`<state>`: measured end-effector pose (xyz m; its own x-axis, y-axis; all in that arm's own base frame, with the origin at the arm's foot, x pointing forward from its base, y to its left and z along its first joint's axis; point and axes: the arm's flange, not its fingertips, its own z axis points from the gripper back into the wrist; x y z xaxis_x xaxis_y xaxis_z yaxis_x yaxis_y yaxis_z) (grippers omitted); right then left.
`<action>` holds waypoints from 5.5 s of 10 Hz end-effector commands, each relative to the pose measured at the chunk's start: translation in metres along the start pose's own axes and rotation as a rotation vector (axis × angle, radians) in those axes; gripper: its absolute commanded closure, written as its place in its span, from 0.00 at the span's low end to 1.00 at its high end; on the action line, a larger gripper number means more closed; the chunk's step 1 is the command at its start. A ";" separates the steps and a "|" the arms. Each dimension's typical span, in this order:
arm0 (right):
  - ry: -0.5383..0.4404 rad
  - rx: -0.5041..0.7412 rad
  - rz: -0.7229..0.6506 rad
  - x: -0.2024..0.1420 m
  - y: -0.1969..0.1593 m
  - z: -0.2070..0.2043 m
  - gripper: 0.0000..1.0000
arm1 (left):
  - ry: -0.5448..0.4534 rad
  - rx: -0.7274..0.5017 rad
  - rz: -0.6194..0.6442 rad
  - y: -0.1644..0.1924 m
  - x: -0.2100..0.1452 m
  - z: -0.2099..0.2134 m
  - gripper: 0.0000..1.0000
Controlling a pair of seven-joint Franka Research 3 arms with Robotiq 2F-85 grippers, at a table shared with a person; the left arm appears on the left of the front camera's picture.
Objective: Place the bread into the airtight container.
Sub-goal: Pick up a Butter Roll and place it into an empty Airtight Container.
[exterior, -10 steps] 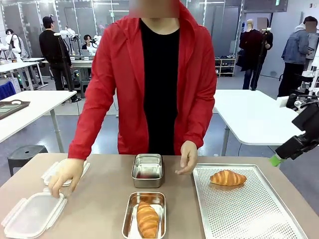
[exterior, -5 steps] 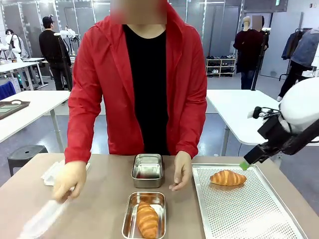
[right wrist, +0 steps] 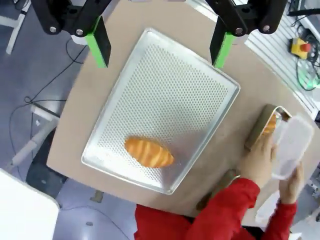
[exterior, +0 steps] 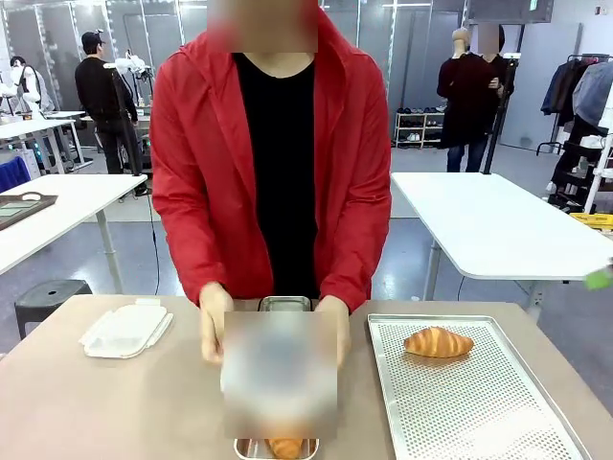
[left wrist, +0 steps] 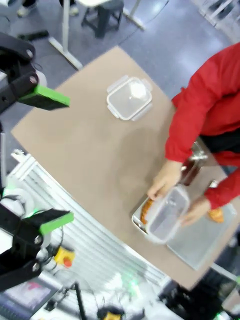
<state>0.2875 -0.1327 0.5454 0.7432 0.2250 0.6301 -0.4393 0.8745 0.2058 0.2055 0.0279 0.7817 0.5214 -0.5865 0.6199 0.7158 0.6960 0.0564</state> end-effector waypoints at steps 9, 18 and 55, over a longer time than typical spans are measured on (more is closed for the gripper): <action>0.011 0.034 -0.032 -0.046 -0.008 0.038 0.00 | 0.000 -0.001 -0.003 0.000 0.002 0.000 0.00; 0.011 0.034 -0.032 -0.046 -0.008 0.038 0.00 | 0.000 -0.001 -0.003 0.000 0.002 0.000 0.00; 0.560 0.118 1.042 0.121 0.017 -0.377 0.00 | 0.000 -0.001 -0.003 0.000 0.002 0.000 0.00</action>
<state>0.5451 0.0701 0.3480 0.0802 0.9911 0.1065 -0.9843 0.0956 -0.1481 0.2057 0.0276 0.7818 0.5216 -0.5868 0.6194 0.7157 0.6961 0.0567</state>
